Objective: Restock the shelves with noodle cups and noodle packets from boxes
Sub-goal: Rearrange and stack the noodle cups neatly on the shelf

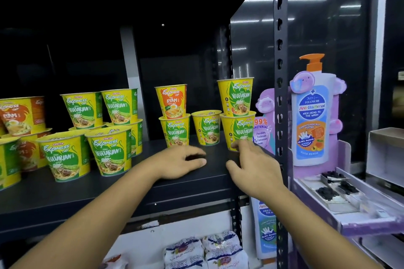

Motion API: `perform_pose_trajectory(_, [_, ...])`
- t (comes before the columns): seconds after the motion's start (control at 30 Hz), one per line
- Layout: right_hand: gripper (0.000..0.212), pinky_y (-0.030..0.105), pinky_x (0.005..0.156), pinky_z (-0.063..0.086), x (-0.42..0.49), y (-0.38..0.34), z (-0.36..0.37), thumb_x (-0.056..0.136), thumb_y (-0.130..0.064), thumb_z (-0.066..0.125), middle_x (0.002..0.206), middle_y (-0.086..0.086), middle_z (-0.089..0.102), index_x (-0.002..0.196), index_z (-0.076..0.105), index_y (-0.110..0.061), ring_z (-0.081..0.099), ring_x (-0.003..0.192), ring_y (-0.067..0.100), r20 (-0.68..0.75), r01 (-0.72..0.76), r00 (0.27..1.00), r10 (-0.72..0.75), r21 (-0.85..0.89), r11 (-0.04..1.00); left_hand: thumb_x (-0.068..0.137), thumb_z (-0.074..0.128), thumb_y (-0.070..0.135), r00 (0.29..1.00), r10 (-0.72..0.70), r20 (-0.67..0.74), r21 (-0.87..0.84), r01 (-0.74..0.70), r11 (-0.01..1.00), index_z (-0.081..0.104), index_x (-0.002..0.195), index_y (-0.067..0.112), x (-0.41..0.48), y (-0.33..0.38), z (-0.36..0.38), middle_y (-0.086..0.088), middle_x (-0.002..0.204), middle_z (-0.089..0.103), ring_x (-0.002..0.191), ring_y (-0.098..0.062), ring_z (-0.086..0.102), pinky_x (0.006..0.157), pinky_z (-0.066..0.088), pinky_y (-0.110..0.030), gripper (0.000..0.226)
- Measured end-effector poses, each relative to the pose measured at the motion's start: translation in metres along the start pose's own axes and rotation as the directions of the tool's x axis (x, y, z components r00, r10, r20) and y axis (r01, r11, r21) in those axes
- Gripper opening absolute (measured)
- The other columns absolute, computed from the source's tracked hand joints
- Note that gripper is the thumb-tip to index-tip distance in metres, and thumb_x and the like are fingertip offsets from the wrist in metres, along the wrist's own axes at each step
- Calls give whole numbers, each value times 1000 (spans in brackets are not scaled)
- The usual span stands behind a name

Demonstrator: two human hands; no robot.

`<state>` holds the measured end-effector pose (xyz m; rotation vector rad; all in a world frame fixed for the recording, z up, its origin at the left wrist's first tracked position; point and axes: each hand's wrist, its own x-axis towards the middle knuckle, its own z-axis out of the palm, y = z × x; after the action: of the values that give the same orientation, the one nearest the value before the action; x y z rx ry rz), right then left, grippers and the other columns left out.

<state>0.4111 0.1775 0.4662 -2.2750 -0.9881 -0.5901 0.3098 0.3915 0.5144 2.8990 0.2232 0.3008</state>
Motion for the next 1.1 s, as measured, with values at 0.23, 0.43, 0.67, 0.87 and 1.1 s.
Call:
perform_pose_trajectory(0.23, [105,48,119,29,39,-6,-6,87,-37,75,164,9,16,161,5,-13,22,151,32,50,-330,939,340,409,851,103,48,57,998,-34,47,-25,35,999,50,150,41,0,-3,3,15,159,44,146,-12,38,117,28,-29,49])
perform_pose_trajectory(0.43, [126,42,106,40,81,-1,-5,78,-37,87,154,11,38,160,-7,-18,43,138,32,140,-422,863,486,729,539,102,51,57,999,-44,28,-89,46,995,55,146,41,-2,-3,4,12,155,49,144,-15,42,114,32,-30,47])
perform_pose_trajectory(0.67, [90,50,99,54,86,5,12,71,-21,91,119,0,65,140,34,-26,64,110,27,75,-339,896,439,754,563,103,52,53,1000,-22,9,-97,23,995,58,145,35,-8,-1,1,9,154,51,143,-17,44,111,33,-30,46])
perform_pose_trajectory(0.87, [75,46,96,54,83,6,12,73,-19,91,115,-1,65,127,39,-27,63,105,23,44,-286,918,393,761,583,106,44,54,999,-10,52,-24,12,1000,51,151,32,-10,3,1,5,160,44,147,-21,38,115,29,-32,51])
perform_pose_trajectory(1.1, [85,45,95,57,79,11,12,65,-16,96,118,2,69,132,44,-23,69,106,21,109,-239,958,264,812,532,103,49,57,998,-52,23,-51,53,997,56,148,31,-7,4,2,4,157,48,145,-22,42,111,33,-31,53])
